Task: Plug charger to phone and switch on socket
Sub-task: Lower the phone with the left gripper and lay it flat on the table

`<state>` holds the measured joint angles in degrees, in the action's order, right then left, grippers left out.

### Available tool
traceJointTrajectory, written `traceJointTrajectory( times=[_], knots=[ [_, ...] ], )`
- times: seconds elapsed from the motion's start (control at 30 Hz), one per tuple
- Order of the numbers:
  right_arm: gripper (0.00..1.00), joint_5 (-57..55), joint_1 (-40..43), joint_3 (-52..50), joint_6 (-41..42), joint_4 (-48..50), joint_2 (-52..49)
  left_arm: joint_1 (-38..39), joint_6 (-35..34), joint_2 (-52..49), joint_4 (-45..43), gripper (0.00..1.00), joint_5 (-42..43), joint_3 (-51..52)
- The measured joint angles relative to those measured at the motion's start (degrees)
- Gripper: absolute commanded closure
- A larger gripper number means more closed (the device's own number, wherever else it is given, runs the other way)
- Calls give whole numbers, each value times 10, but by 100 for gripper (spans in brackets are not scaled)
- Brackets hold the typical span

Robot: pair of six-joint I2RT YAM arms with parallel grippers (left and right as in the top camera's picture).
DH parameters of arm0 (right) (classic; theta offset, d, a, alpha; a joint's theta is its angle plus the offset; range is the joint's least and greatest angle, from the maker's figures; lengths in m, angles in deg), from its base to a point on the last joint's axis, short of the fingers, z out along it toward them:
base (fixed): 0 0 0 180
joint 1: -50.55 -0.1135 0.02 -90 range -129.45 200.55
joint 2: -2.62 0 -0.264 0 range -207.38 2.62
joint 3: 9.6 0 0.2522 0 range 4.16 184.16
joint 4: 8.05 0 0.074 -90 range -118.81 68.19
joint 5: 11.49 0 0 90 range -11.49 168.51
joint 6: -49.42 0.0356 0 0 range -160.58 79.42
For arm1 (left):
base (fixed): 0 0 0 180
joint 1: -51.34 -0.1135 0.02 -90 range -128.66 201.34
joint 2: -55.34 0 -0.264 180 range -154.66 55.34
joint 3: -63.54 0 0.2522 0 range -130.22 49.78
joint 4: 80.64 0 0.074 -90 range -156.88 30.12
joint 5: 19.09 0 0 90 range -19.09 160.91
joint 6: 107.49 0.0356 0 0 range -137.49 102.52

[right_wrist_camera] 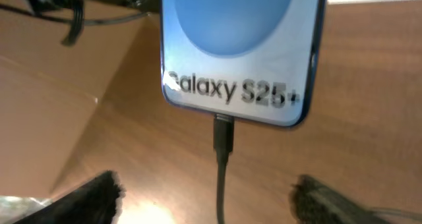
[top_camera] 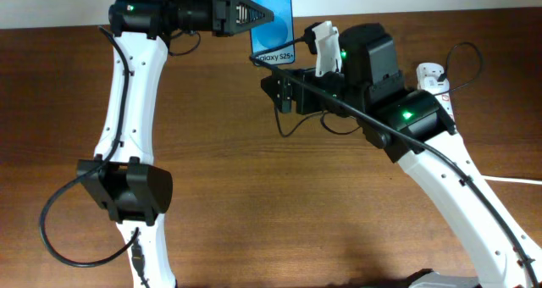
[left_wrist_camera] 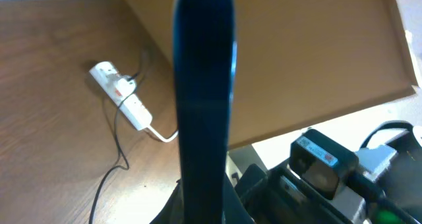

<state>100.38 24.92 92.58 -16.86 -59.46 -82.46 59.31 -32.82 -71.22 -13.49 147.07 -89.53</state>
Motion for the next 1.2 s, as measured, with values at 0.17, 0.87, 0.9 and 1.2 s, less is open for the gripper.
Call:
traceJointTrajectory(
  times=[0.17,0.87,0.9,1.2],
  knots=[
    [2,-1,29,3,1,-101,0,1,34,0,172,100,-187,1],
    [1,-4,139,4,-17,-265,1,36,57,-5,28,100,-434,324],
    [1,-4,139,4,-18,-265,1,36,52,-5,23,100,-444,327],
    [1,-4,139,4,-30,-265,1,69,48,-5,9,100,-419,378]
  ],
)
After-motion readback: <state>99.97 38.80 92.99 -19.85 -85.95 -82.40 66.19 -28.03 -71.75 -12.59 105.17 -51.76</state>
